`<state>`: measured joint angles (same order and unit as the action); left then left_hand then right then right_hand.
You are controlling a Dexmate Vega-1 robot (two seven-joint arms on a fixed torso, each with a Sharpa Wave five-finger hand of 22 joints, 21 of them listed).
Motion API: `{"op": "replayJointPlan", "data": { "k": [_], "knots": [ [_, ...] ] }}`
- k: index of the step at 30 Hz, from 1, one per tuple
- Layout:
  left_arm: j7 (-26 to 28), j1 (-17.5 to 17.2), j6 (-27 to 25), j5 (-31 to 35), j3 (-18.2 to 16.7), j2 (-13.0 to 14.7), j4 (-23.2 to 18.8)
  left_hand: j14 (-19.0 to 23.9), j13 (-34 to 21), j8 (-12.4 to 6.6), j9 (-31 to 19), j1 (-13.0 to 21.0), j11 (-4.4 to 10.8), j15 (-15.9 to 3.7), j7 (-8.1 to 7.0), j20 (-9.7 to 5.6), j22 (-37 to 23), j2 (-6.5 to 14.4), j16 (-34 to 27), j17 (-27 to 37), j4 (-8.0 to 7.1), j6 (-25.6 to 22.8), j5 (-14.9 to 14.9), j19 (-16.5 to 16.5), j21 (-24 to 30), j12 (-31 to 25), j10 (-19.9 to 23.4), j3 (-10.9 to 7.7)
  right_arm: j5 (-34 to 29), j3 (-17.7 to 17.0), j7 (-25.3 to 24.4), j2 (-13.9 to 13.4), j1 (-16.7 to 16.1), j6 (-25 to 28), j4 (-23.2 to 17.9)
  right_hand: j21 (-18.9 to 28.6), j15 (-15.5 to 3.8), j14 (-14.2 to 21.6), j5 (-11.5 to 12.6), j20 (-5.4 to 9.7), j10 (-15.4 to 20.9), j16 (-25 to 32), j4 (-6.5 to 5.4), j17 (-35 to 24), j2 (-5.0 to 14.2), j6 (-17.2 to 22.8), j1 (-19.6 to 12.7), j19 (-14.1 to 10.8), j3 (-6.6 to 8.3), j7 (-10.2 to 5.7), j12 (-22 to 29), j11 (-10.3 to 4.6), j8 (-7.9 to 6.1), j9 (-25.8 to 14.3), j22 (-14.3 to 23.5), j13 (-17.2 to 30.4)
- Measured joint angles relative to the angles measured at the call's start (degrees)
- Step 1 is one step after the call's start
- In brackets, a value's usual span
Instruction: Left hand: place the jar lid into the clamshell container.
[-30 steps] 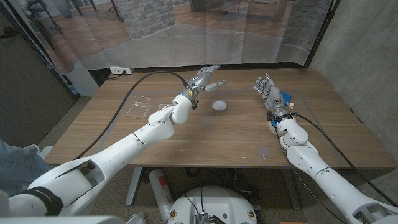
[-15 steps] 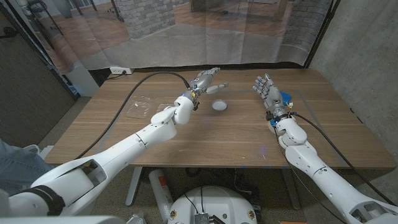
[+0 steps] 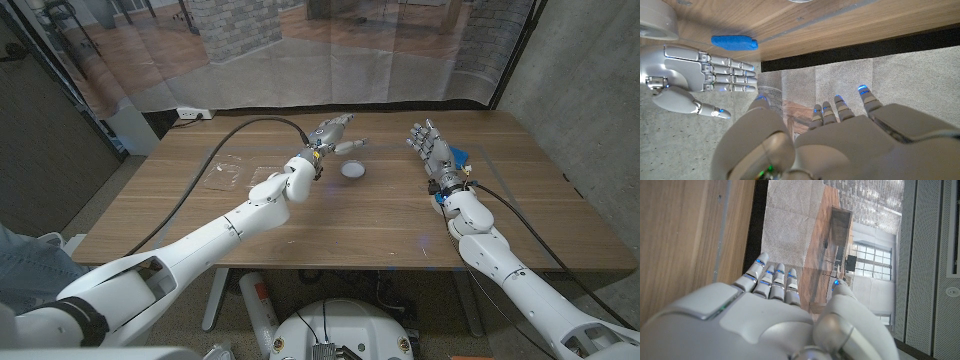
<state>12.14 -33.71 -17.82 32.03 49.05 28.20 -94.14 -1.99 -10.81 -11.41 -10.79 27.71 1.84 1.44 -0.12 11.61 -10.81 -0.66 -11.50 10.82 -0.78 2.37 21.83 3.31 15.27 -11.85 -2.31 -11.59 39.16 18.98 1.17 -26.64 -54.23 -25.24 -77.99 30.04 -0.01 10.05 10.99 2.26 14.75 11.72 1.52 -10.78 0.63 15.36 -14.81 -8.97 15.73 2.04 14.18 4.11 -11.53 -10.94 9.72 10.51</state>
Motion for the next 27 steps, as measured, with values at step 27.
{"op": "replayJointPlan", "data": {
  "k": [27],
  "knots": [
    [-6.9,3.5,-6.0,2.1,4.2,-0.8,0.5,0.0,-0.3,-0.01,0.0,1.3,-0.51,0.43,-0.09,0.49,0.0,-1.3,0.0,0.0,1.04,0.3,0.0,-3.2,0.7,0.2,-0.5,0.7,0.5,-0.1,0.4,0.3,0.1,-0.3,0.7,-0.8,0.31,0.3,-0.4,-0.21,0.0,0.0,0.0,0.0,0.0,0.0,0.0,-0.2,0.0,0.0,-0.2,0.0,0.0,0.0,0.0,0.0]
  ]
}}
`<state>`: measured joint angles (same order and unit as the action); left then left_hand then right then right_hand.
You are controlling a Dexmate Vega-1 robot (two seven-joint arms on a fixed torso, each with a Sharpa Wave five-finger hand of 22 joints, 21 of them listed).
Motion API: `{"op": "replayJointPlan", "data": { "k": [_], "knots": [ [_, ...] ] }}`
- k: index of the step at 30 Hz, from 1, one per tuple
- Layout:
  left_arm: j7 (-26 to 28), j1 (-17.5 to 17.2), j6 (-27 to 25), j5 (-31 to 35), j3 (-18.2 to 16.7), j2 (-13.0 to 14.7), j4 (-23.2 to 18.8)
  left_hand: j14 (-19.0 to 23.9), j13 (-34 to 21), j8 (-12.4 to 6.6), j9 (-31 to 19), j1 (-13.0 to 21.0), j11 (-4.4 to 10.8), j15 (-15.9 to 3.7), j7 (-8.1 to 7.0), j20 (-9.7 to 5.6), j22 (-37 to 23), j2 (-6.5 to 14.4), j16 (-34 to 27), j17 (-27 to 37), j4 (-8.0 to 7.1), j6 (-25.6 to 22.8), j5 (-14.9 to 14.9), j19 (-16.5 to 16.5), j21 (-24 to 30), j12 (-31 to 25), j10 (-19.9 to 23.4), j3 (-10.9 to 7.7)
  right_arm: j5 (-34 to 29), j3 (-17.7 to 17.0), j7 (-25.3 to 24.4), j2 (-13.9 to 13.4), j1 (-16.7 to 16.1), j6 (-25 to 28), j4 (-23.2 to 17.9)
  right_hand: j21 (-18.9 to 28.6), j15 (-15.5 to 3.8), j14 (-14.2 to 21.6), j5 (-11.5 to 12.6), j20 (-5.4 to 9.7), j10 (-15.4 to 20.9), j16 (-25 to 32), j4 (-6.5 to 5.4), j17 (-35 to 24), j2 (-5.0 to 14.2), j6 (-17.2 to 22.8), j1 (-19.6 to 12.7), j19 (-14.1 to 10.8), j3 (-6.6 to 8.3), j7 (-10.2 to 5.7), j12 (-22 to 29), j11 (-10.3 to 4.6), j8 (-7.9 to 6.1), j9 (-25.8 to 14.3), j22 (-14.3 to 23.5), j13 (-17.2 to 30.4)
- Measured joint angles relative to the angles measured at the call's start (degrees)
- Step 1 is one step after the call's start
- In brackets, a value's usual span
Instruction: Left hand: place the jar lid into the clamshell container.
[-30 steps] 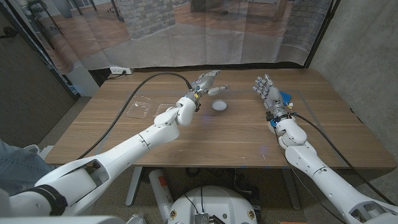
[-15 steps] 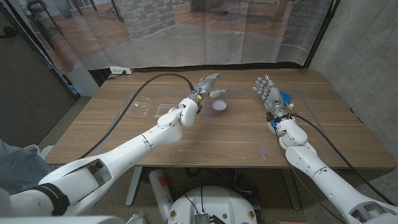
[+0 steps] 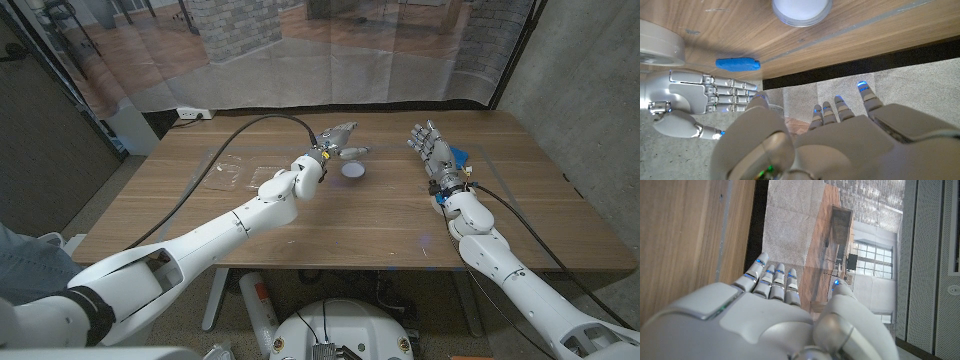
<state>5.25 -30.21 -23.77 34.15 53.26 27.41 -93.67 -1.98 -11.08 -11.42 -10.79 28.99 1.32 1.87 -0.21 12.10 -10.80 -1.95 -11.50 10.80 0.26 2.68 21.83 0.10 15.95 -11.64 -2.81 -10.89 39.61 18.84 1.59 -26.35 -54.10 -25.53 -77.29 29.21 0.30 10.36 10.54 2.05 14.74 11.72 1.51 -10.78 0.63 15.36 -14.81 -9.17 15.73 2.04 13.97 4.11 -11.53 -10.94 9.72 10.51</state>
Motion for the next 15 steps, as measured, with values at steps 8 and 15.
{"op": "replayJointPlan", "data": {
  "k": [8,15],
  "knots": [
    [-2.4,1.3,-1.1,0.5,1.2,-0.3,0.6,0.1,0.0,-0.04,0.0,0.5,0.0,0.06,-0.12,0.09,0.0,-0.5,0.0,0.0,0.23,0.1,0.0,-0.9,0.2,0.0,0.0,0.23,0.1,-0.1,0.0,0.2,0.1,-0.1,0.3,0.0,0.0,0.0,0.0,0.0,0.0,0.0,0.0,0.0,0.0,0.0,0.0,0.0,0.0,0.0,0.0,0.0,0.0,0.0,0.0,0.0],
    [-4.3,2.4,-2.0,1.4,2.5,-0.5,1.1,0.4,0.0,-0.04,0.0,0.8,0.0,0.35,0.09,0.18,0.0,-1.2,0.0,0.0,0.71,0.5,0.0,-1.6,0.2,0.0,0.0,0.71,0.1,-0.1,0.0,0.4,0.3,-0.2,0.5,0.0,-0.32,0.3,0.0,0.0,0.0,0.0,0.0,0.0,0.0,0.0,0.0,0.0,0.0,0.0,-0.2,0.0,0.0,0.0,0.0,0.0]
  ]
}}
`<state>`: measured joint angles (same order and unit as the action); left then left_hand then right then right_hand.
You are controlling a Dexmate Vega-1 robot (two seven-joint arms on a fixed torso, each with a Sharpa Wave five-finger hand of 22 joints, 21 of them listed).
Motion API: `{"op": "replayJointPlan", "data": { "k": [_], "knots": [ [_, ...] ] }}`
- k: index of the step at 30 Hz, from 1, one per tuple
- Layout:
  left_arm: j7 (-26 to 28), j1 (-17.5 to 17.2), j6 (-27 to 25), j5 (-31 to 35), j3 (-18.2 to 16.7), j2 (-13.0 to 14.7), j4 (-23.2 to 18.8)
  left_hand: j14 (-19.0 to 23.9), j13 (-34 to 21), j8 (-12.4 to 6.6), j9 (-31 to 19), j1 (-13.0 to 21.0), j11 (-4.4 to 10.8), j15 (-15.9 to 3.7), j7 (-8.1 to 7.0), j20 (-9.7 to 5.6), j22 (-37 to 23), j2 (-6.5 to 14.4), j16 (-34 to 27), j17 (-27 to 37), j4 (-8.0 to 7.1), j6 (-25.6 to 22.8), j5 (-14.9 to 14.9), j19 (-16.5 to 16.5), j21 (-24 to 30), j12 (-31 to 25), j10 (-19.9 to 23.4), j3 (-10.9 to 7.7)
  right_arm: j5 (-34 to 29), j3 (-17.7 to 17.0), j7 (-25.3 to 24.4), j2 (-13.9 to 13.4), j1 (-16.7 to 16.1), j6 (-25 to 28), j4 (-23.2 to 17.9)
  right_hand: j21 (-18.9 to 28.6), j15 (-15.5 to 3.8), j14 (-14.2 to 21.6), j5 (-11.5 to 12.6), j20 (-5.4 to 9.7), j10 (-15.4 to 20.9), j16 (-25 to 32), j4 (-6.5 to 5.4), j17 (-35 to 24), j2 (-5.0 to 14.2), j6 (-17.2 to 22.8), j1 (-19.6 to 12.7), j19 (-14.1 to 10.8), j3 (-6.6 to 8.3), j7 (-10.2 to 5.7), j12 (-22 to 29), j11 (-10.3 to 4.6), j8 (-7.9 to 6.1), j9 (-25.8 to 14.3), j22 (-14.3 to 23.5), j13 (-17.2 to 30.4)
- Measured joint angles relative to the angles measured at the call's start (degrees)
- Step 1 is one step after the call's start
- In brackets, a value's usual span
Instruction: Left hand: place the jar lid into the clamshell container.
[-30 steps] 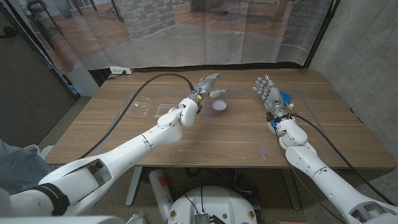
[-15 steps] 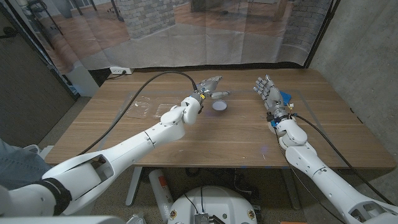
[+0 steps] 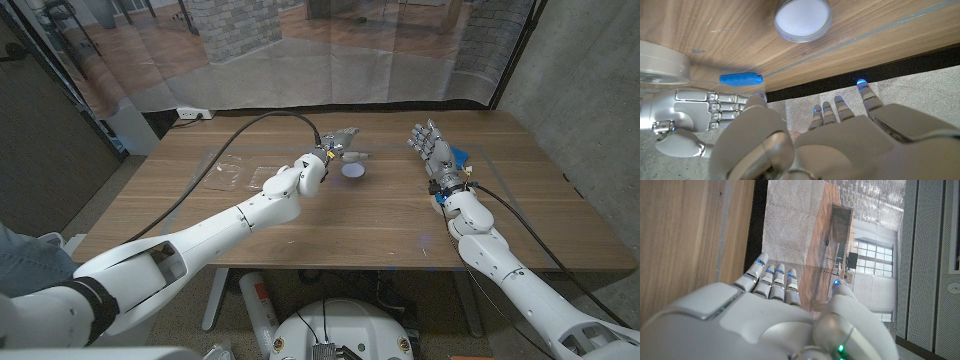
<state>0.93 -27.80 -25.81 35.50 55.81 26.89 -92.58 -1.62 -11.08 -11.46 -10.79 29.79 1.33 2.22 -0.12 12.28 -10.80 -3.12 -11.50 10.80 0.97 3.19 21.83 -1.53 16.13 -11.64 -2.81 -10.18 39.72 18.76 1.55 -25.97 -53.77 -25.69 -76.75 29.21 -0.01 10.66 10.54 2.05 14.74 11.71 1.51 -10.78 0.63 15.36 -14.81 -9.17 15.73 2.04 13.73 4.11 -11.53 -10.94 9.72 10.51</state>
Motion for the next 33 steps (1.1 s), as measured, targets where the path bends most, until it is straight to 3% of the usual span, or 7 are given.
{"op": "replayJointPlan", "data": {
  "k": [11,16,33],
  "knots": [
    [-2.6,1.6,-1.8,1.2,2.2,-0.1,-0.4,0.0,0.0,0.25,0.0,1.5,-0.17,0.0,-0.19,-0.17,0.0,-1.9,0.0,0.0,1.18,1.2,0.0,-2.4,0.4,0.0,-0.8,0.56,0.0,0.0,-0.1,0.1,0.0,-0.1,0.0,-0.4,0.0,0.0,0.0,0.32,0.0,0.0,0.0,0.0,0.0,0.0,0.0,-0.3,0.0,0.0,0.0,0.0,0.0,0.0,0.3,0.0],
    [-6.4,2.0,-5.0,3.1,2.8,-0.1,-0.8,0.0,0.0,0.45,0.0,2.1,0.0,0.0,-0.2,-0.15,0.0,-2.5,0.0,0.0,1.65,1.8,0.0,-2.8,0.4,0.0,-1.2,0.55,0.1,0.0,-0.1,0.2,0.0,-0.1,0.0,-0.4,0.0,0.0,0.0,0.32,0.0,0.0,0.17,0.0,0.0,0.0,0.0,-0.3,-0.17,0.0,0.0,0.0,0.0,0.0,0.3,0.0],
    [-10.1,3.3,-7.3,5.1,4.8,-0.2,-1.2,-0.2,0.0,0.21,-0.1,4.4,0.01,0.46,-0.51,-0.1,0.1,-3.0,0.0,0.0,3.24,1.5,0.2,-4.8,0.4,0.0,-1.2,0.38,0.1,0.1,-0.3,0.4,-0.2,-0.2,-0.4,-0.8,0.32,0.3,0.0,-0.01,0.1,0.0,0.24,0.0,0.31,0.0,-0.3,-0.6,-0.24,0.0,0.0,-0.11,0.0,0.0,0.3,0.0]
  ]
}}
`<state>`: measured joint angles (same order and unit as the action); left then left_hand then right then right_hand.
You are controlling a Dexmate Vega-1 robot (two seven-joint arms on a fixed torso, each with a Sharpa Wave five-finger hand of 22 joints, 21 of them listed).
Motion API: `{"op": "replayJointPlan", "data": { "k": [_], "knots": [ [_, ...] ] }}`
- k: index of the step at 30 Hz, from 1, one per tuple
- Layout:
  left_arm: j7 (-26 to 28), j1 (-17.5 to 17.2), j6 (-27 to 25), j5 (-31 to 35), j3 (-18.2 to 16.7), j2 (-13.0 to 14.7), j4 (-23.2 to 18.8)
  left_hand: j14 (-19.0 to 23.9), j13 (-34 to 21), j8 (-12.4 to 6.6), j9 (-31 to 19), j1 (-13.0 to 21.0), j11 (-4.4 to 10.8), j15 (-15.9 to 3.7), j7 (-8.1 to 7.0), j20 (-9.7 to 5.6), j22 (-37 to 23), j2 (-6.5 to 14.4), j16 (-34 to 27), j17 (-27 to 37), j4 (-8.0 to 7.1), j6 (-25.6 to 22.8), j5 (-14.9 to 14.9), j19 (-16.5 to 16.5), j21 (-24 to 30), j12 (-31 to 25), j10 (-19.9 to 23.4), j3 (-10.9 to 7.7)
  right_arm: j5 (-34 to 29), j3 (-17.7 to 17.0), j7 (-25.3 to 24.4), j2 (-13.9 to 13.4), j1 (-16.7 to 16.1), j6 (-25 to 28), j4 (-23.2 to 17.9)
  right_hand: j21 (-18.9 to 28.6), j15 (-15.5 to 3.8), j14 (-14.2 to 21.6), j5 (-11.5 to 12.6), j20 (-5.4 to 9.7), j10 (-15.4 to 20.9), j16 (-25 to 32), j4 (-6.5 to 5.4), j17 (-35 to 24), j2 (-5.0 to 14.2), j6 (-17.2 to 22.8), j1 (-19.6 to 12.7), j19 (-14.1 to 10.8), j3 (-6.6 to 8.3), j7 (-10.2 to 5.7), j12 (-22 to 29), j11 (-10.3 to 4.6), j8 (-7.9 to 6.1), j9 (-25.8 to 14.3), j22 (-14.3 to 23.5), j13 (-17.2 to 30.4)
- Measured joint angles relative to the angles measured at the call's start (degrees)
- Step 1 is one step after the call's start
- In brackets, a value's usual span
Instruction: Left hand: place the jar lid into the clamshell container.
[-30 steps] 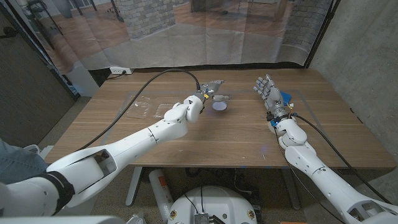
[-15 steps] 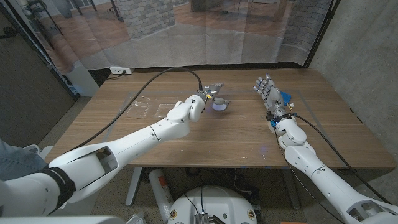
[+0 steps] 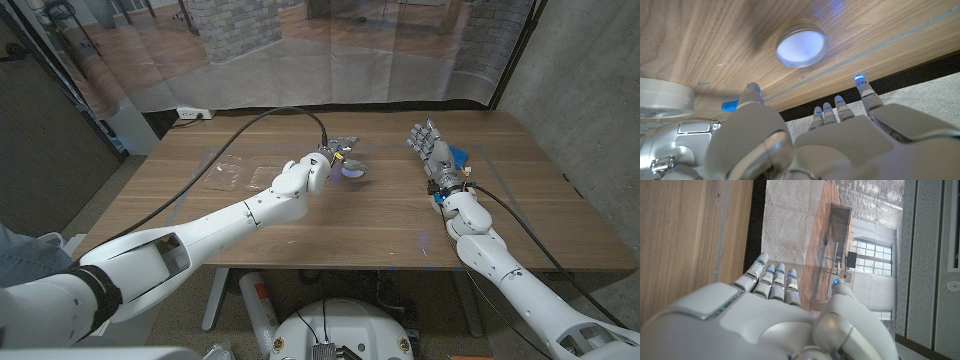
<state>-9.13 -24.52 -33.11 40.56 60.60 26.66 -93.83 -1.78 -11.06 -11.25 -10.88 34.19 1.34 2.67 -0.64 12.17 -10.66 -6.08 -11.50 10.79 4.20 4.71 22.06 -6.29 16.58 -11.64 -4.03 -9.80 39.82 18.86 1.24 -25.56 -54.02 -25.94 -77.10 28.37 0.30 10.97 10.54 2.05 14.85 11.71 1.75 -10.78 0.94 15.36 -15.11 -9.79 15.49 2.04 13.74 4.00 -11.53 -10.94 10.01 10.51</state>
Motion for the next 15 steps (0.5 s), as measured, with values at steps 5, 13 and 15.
{"op": "replayJointPlan", "data": {
  "k": [5,13,15],
  "knots": [
    [-0.6,0.6,0.0,0.4,0.7,-0.5,0.8,0.0,0.0,-0.23,-0.2,0.5,0.21,0.0,-0.31,0.12,0.0,-0.1,0.0,0.0,0.28,-0.3,0.2,-0.6,0.0,0.0,0.2,0.09,0.0,-0.1,-0.1,0.1,-0.1,-0.2,-0.1,0.0,-0.21,0.2,0.0,0.0,0.0,0.0,0.24,0.0,0.0,0.2,0.0,0.0,0.24,-0.21,0.0,0.0,0.0,0.0,0.0,0.0],
    [-1.7,1.3,-0.2,1.5,2.0,-1.2,2.0,0.0,-0.3,-0.23,-0.2,1.1,0.51,0.0,-0.4,0.1,0.0,-0.2,0.0,0.0,0.68,-0.8,0.2,-1.2,0.0,-0.2,0.5,0.14,0.3,-0.3,-0.1,0.2,-0.2,-0.4,-0.2,-0.2,-0.21,0.2,0.0,0.0,0.0,0.0,0.24,0.0,0.3,0.2,0.3,0.0,0.24,-0.2,0.0,0.0,0.0,0.0,0.0,0.0],
    [-1.9,1.4,-0.2,1.7,2.2,-1.4,2.2,0.0,-0.3,-0.66,-0.2,1.5,0.51,0.0,-0.4,0.1,0.0,-0.1,0.0,0.0,0.87,-0.8,0.2,-1.2,0.0,-0.2,0.5,-0.06,0.4,-0.3,-0.1,0.2,-0.2,-0.4,-0.2,-0.2,-0.21,0.2,0.0,0.0,0.0,0.0,0.24,0.0,0.3,0.2,0.3,0.0,0.24,-0.2,0.0,0.0,0.0,0.0,0.0,0.0]
  ]
}}
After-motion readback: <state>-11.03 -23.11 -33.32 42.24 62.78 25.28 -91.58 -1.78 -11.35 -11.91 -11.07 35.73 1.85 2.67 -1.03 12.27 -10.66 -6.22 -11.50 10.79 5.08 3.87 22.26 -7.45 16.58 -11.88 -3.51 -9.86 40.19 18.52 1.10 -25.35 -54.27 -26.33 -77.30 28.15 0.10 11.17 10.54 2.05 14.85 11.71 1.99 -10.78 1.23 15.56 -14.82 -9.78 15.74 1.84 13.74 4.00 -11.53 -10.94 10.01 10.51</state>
